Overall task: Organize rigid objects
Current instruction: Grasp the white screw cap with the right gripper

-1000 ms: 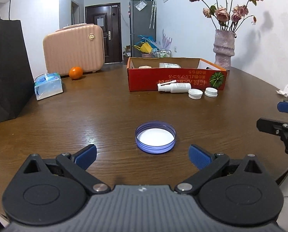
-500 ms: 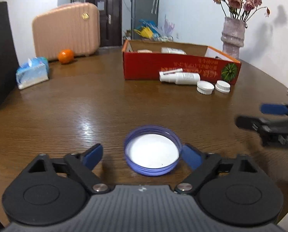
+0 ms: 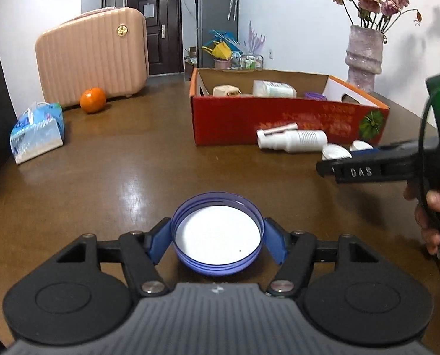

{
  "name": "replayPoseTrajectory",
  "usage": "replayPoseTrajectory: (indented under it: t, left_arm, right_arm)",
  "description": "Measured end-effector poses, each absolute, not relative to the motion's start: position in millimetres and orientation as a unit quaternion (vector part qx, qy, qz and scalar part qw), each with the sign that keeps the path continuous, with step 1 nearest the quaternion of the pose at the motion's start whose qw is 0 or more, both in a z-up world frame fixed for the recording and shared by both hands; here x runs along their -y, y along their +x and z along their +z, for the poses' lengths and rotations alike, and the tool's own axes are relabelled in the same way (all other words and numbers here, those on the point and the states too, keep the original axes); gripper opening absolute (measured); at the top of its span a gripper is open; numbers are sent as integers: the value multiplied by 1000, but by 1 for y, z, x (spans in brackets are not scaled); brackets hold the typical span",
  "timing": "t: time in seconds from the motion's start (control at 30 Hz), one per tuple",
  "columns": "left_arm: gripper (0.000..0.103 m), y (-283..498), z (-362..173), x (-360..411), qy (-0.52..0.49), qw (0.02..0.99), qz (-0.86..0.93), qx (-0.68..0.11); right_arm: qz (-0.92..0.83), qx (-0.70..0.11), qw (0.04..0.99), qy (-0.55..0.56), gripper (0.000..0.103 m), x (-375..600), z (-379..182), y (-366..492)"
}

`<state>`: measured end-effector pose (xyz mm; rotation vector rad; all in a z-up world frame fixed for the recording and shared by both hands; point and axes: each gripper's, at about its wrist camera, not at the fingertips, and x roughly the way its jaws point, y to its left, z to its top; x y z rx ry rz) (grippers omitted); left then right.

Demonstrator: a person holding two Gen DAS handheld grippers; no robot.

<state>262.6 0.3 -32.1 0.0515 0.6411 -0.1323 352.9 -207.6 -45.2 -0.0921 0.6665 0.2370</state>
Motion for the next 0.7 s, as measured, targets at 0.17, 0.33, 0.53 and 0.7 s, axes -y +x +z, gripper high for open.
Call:
replayPoseTrajectory:
  t: [0.17,0.33,0.53,0.7]
  left_arm:
    - [67,269,-22,0,9,950,-61,-307]
    - [67,249,-9,8,14,954,-68,-292]
    - [67,214,5,17,21,958,-79,-276]
    - [67,187,15,28,35,960,-91,-263]
  right_arm:
    - [117,-329,936,-36,39,211,-44,354]
    - [131,-323,937,-24,39,217,-36,324]
    - [145,-312,939,-18,39,228,-28,255]
    - [143,-295,945,-15,39,240,-16,206]
